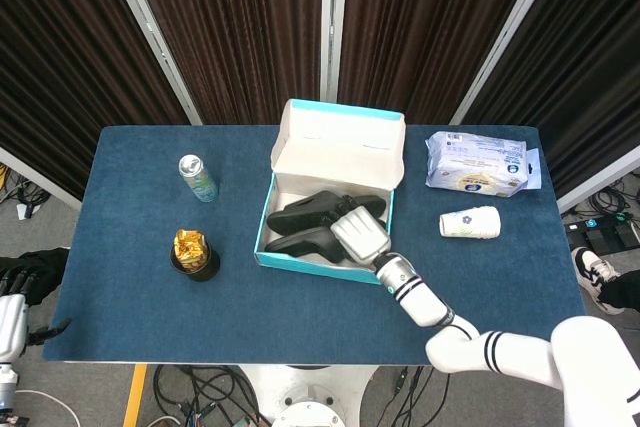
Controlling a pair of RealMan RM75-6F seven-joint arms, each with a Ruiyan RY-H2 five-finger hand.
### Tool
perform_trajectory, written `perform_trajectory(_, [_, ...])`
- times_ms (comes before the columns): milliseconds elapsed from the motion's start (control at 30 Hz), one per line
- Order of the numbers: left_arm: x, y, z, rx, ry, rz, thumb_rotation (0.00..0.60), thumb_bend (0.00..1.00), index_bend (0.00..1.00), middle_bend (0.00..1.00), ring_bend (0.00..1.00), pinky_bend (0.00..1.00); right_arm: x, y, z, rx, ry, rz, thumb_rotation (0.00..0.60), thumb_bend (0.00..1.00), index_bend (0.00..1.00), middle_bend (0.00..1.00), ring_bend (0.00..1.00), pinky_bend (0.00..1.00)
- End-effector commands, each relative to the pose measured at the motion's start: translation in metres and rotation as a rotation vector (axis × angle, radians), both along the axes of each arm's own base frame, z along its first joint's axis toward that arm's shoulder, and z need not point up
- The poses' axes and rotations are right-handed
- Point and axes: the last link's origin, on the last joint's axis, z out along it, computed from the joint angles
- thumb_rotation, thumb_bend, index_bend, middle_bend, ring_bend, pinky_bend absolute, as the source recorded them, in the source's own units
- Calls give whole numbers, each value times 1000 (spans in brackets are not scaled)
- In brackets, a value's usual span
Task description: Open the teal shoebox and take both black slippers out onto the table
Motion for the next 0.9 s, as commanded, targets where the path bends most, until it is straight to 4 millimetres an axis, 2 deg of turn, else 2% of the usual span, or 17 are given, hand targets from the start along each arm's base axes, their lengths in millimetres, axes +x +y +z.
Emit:
perform_trajectory(33, [0, 0, -1, -1, -2, 1, 600, 0, 264, 184, 106, 83, -1, 9, 3, -30, -20, 26, 600, 94, 330, 362, 328, 133])
perform_trajectory(300, [0, 2, -4, -10, -11, -5, 600, 0, 264, 184, 105, 83, -6, 18, 1, -40, 14, 27, 600, 93, 331, 362, 318, 119])
perform_trajectory(733, [-2, 2, -4, -11, -12, 2, 600, 0, 264, 184, 106, 83, -8, 5, -17, 3, 34, -38, 600, 98, 331, 361, 322, 114])
perform_trajectory(800, [-2, 2, -4, -10, -11, 3, 600, 0, 264, 184, 105, 83, -7, 4, -20, 2, 29, -31, 600, 138, 353, 383, 351, 113])
perform_trajectory(900, [-3, 1, -4, -10, -10, 6, 600, 0, 264, 184, 106, 83, -5, 4, -21, -7, 7, -18, 600, 306, 479, 471, 445, 112])
